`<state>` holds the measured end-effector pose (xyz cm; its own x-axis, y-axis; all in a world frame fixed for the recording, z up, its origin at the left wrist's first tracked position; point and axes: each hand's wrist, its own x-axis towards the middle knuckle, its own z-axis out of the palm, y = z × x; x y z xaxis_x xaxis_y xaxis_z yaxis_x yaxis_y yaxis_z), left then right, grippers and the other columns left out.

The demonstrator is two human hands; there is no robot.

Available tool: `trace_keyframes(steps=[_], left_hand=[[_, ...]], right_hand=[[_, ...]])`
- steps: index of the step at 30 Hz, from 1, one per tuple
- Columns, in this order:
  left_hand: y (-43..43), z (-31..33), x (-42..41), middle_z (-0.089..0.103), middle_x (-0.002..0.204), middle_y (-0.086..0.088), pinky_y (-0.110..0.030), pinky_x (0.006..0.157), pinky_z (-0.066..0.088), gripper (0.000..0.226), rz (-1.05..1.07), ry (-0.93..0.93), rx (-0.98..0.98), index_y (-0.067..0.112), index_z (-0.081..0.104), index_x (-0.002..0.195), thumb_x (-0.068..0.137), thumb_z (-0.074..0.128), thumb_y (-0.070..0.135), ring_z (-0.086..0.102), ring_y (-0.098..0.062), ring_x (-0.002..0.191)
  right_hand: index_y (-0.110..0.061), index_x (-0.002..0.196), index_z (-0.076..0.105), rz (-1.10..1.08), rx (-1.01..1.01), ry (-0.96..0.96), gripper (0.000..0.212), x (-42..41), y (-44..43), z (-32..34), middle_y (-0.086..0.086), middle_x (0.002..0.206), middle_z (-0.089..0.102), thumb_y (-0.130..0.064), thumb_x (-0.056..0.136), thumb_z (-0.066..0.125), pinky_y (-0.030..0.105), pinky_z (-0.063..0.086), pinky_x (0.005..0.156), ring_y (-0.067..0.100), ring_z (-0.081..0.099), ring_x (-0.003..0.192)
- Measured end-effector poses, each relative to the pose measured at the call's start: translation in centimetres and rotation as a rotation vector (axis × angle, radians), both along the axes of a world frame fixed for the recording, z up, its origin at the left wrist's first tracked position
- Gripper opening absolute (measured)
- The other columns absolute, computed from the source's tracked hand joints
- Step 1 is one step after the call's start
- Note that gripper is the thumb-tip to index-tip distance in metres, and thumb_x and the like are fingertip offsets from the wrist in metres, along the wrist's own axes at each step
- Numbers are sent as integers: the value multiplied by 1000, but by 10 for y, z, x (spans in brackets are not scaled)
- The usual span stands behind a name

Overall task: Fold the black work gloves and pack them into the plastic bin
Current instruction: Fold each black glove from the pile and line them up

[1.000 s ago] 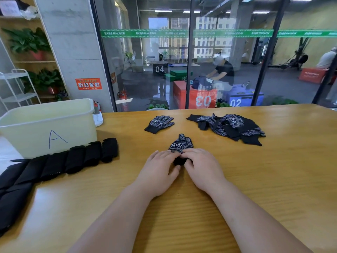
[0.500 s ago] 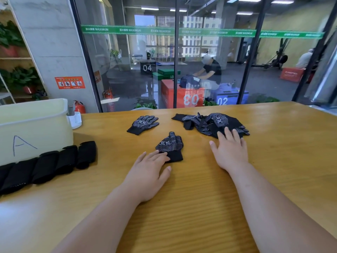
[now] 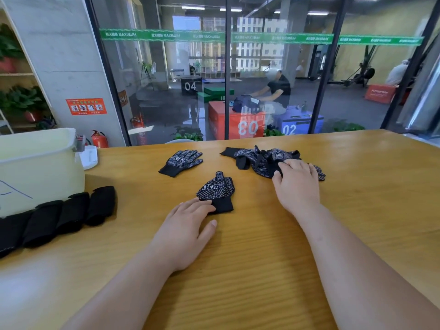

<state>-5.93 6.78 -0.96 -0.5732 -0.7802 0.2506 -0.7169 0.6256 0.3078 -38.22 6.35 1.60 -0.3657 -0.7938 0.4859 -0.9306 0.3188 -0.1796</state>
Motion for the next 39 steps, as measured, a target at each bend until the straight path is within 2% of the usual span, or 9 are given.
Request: trace_keyframes(steps=[3,6,9,12,20,26,32,35,39], left_hand=[[1,0,0,39,164,24,-40,131,19,52,22,6,-13,40,48,154,108,34,60,18,-4,159],[3,2,0,43,162,22,-40,131,20,50,55,10,-29,38,51,152,108,37,58,22,-7,157],[6,5,0,47,159,21,-41,130,21,48,102,26,-37,36,54,149,108,40,56,26,-8,155],[8,7,-1,50,157,19,-39,130,21,47,137,26,-42,35,54,148,108,42,55,29,-10,154],[6,5,-1,58,143,15,-38,122,31,42,220,61,-78,33,60,139,103,51,52,40,-18,142],[-3,2,4,64,129,17,-39,114,38,32,274,86,-120,36,73,128,101,61,48,49,-20,128],[-2,6,9,66,107,17,-36,106,39,14,306,133,-148,37,77,109,103,65,42,51,-18,112],[4,17,15,69,109,16,-34,105,39,17,301,134,-193,35,75,111,107,60,40,52,-17,112],[2,77,32,70,106,8,-37,90,55,20,299,279,3,30,72,113,110,54,41,61,-15,99]], right_hand=[[-33,133,72,315,-31,-98,38,28,13,9,-12,132,68,-35,106,46,41,45,113,13,63,118],[-42,144,63,572,124,-368,42,49,27,9,-23,129,69,-28,105,54,26,48,105,-3,61,119],[-39,134,70,447,37,-354,40,39,31,10,-19,129,71,-21,100,58,29,51,104,1,64,118],[-40,123,75,352,149,-216,29,29,34,6,-20,131,68,-30,98,64,35,52,104,8,63,120],[-42,142,63,436,300,-84,46,66,31,0,-20,131,51,-56,98,63,37,43,109,11,43,127],[-42,134,69,361,189,70,32,96,34,-7,-16,123,60,-45,105,57,36,50,93,13,49,117],[-41,120,74,312,84,104,25,113,45,-15,-18,114,64,-45,102,57,36,45,96,13,50,115],[-42,114,75,312,48,60,26,110,47,-18,-21,105,62,-49,101,54,36,43,94,11,49,110],[-45,107,73,331,26,26,33,111,47,-18,-23,97,59,-59,103,43,35,42,91,7,46,102]])
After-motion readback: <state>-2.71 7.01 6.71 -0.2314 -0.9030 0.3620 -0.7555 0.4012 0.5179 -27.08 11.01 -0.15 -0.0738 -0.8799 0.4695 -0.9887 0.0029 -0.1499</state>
